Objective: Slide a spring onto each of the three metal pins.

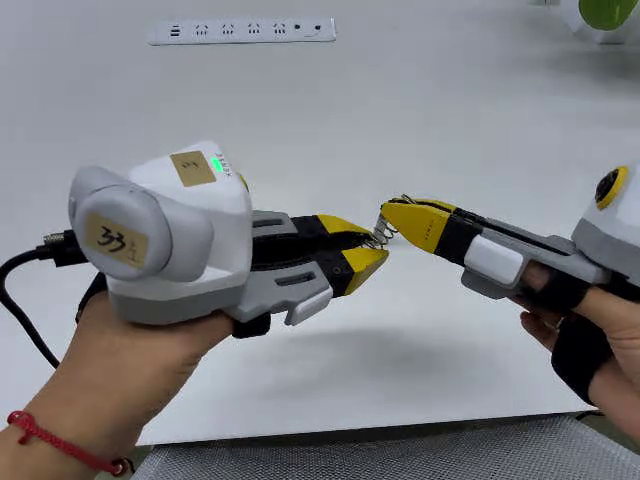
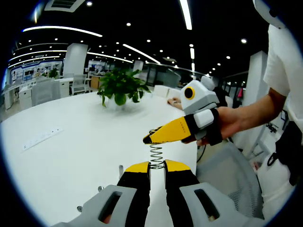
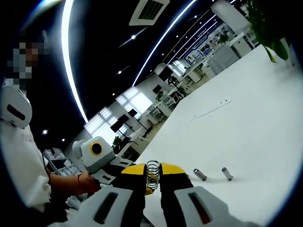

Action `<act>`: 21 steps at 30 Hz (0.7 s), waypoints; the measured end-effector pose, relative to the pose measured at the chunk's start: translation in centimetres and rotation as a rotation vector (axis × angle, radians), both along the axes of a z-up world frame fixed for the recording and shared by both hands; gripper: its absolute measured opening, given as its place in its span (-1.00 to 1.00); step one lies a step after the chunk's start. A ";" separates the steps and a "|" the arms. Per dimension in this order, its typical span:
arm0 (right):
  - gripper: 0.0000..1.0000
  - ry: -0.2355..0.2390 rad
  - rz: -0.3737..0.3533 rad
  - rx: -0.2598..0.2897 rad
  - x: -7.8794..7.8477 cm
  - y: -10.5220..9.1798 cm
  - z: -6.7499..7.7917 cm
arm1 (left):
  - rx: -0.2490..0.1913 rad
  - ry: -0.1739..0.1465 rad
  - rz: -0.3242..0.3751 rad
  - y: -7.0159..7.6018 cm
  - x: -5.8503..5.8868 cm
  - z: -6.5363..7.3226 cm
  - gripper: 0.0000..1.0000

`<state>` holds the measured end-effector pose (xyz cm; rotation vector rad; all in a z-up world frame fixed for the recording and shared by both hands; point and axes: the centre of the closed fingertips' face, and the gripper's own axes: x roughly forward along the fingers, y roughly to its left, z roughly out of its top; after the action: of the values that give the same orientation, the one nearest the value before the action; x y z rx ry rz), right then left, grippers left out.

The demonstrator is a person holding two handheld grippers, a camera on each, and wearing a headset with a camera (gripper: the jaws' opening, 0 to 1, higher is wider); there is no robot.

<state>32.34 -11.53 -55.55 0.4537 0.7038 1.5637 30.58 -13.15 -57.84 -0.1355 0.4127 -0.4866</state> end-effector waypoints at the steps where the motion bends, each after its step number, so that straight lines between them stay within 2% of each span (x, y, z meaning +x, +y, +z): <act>1: -0.78 -0.016 0.007 -0.005 -0.1 0.0 0.0 | 0.002 0.000 -0.002 -0.1 0.0 0.0 -0.78; 2: -0.78 -0.034 0.017 -0.012 0.0 0.0 -0.3 | 0.005 0.000 -0.009 -0.2 0.0 0.0 -0.78; 8: -0.78 -0.139 0.078 -0.047 -0.3 -0.3 -0.3 | 0.003 0.000 -0.022 -0.5 0.0 0.0 -0.77; 12: -0.78 -0.210 0.106 -0.063 -0.9 -0.1 0.3 | -0.003 0.001 -0.020 -0.5 0.0 0.0 -0.71; 17: -0.78 -0.261 0.133 -0.068 -1.5 0.2 0.8 | -0.006 0.003 -0.025 -0.6 -0.2 -0.1 -0.70; 21: -0.78 -0.278 0.146 -0.071 -1.7 0.3 0.9 | -0.010 -0.001 -0.026 -0.7 -0.2 0.0 -0.71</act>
<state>30.59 -11.26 -54.67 0.1294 0.5843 1.6923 30.37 -13.80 -57.83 -0.1395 0.4112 -0.5146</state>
